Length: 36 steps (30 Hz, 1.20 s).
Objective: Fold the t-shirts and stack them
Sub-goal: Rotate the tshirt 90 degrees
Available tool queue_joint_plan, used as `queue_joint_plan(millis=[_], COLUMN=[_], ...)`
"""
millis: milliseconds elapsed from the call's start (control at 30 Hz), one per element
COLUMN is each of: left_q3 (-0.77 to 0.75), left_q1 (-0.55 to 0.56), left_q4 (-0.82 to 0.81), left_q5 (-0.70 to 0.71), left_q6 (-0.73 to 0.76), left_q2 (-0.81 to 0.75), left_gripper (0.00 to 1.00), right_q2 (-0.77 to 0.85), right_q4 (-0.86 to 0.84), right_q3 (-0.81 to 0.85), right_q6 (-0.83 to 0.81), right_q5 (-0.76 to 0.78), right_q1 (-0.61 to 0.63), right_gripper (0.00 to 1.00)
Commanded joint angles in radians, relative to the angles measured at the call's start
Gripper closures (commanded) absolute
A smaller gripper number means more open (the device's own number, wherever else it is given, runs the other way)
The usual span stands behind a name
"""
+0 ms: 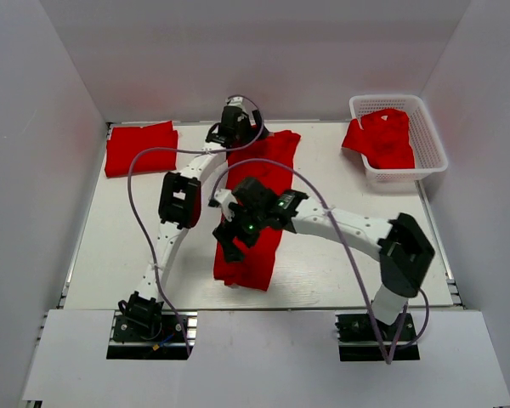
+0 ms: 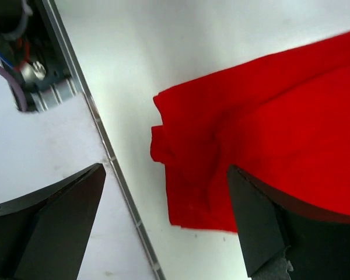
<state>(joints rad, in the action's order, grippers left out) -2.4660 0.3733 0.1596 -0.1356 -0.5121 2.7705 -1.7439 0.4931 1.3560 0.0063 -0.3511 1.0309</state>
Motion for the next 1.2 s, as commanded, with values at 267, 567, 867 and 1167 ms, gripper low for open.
queue_joint_plan(millis=[267, 567, 867, 1167], left_q3=[0.151, 0.678, 1.261, 1.501], left_q1=[-0.082, -0.082, -0.082, -0.062], left_q4=[0.286, 0.632, 0.6, 0.575], left_q5=[0.299, 0.416, 0.314, -0.083], left_q6=[0.267, 0.207, 0.098, 0.142], left_q2=[-0.56, -0.978, -1.492, -1.597], left_gripper=[0.0, 0.0, 0.0, 0.0], right_q2=[0.209, -0.121, -0.468, -0.58], right_q4=[0.078, 0.164, 0.174, 0.165], right_q3=[-0.067, 0.255, 0.541, 0.565], right_q6=[0.314, 0.415, 0.451, 0.469], right_q5=[0.529, 0.688, 0.644, 0.663], right_q1=[-0.115, -0.274, -0.359, -0.428], right_gripper=[0.1, 0.1, 0.1, 0.1])
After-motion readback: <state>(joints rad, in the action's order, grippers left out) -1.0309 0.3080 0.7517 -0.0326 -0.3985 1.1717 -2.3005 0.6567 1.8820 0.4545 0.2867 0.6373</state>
